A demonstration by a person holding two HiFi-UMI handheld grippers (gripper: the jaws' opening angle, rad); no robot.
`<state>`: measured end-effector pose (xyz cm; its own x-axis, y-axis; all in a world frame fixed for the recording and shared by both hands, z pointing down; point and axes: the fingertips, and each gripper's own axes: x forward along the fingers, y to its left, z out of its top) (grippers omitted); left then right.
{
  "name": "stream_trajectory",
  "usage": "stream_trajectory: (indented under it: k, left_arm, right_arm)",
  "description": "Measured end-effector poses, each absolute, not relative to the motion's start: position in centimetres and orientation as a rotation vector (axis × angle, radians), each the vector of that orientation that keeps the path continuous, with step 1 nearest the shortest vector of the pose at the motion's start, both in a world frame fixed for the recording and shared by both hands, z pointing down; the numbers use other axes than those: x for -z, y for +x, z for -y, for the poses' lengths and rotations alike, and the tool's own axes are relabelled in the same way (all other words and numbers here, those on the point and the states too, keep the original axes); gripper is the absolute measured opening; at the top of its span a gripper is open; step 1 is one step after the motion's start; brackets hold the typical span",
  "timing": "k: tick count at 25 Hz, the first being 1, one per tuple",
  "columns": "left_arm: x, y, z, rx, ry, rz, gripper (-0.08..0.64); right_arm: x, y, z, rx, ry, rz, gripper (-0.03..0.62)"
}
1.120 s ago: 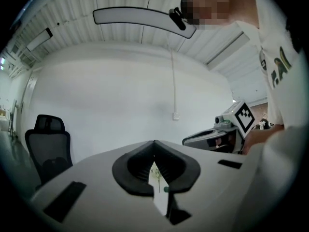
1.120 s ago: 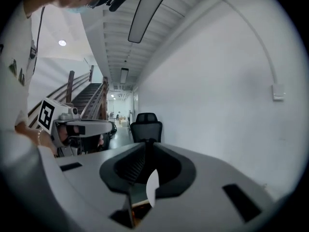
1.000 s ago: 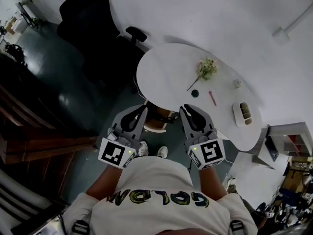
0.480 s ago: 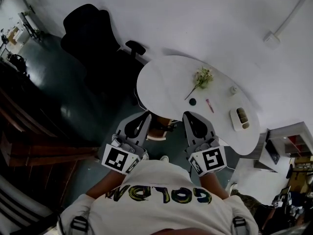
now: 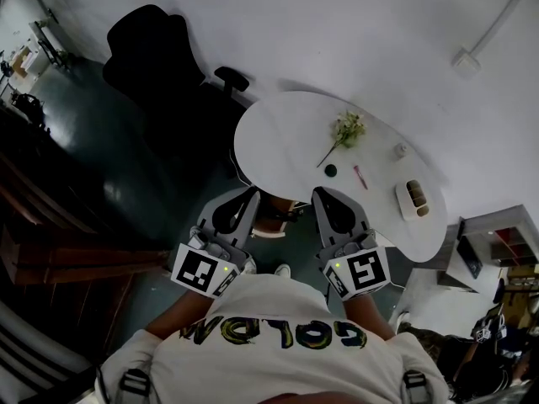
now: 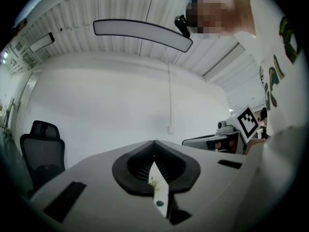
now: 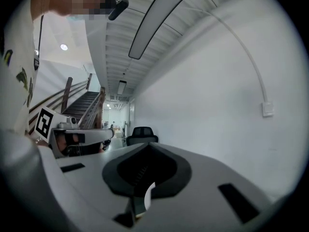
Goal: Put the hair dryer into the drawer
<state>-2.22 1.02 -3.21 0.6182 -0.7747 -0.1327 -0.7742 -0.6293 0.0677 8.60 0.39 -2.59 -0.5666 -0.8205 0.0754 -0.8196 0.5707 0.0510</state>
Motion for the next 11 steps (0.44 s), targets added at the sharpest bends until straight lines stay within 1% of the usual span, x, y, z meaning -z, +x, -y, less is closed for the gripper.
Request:
stream_trajectory:
  k: [11]
  left_arm:
    - [2.72,-2.18,-1.76,0.238,2.821,1.335,0.011]
  right_arm:
    - [2.45,9.09,-0.94,0.029,1.434,2.701,0.012]
